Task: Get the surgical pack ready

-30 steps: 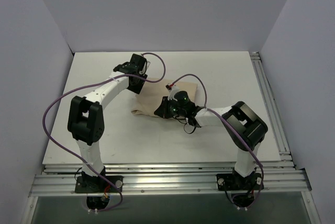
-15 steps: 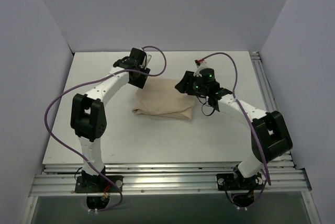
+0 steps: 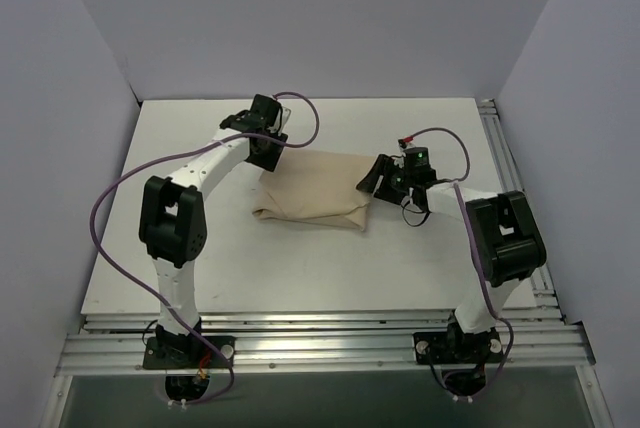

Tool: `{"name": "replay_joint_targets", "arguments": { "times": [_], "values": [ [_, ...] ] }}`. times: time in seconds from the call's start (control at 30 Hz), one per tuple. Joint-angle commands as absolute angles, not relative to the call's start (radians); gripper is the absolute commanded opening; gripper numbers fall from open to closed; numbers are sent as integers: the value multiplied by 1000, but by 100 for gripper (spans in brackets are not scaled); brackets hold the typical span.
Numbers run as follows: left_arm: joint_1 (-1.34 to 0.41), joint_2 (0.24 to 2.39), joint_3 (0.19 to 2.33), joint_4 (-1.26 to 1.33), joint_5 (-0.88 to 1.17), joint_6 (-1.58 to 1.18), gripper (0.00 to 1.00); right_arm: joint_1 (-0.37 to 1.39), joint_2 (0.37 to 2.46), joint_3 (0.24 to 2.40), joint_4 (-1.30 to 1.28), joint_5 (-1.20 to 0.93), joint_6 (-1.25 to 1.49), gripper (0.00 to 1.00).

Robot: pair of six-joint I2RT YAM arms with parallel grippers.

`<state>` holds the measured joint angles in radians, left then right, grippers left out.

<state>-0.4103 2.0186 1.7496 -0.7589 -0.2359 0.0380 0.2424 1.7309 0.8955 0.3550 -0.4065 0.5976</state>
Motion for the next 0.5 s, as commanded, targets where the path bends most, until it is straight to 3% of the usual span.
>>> {"name": "replay_joint_targets", "arguments": {
  "times": [0.0,0.07,0.17,0.4,0.47],
  "values": [
    [-406,1985,1770,-753,-270,57,64,235,1764,862,495,-526,644,59],
    [-405,1982,1775,-759,-287,64,64,236,1807,861,541,-570,667,56],
    [-405,1979,1781,-770,-304,64,64,235,1836,851,597,-595,702,42],
    [-407,1956,1779,-769,-322,83,64,219,1853,824,653,-586,741,0],
    [-407,1953,1782,-767,-327,87,64,209,1839,809,675,-563,767,0]
  ]
}}
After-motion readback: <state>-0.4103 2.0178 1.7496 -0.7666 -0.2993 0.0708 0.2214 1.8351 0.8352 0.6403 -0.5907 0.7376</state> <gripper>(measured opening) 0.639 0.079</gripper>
